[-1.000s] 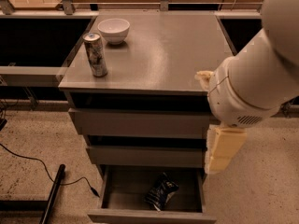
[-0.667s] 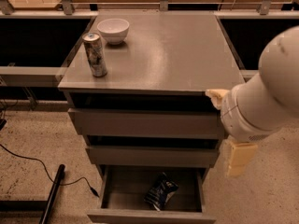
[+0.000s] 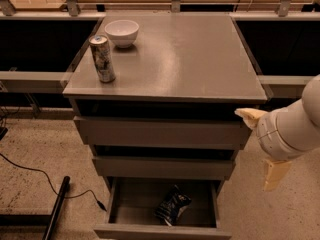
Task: Pick blue chip bag from bottom drawer and place on counter
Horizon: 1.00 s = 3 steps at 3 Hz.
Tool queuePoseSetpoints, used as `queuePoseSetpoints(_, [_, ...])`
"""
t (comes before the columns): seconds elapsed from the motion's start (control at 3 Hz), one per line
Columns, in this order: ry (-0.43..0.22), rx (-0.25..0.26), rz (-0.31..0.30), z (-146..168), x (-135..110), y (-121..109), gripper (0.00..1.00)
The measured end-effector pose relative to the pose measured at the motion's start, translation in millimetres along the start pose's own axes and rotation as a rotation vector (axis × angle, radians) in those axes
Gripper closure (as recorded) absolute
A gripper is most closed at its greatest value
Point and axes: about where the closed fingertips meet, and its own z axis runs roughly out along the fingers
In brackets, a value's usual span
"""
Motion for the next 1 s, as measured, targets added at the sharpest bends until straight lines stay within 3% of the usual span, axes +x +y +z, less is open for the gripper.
queuePoseSetpoints(0.33, [-0.024,-0.054,-0.115,26.5,3.0,5.1,0.00])
queuePoseSetpoints(0.67, [-0.095,-0.086,-0.230,65.3,7.7,29.5,0.00])
queuePoseSetpoints(1.0, [-0.102,-0.090,-0.310,67.7,9.4,32.4,0.00])
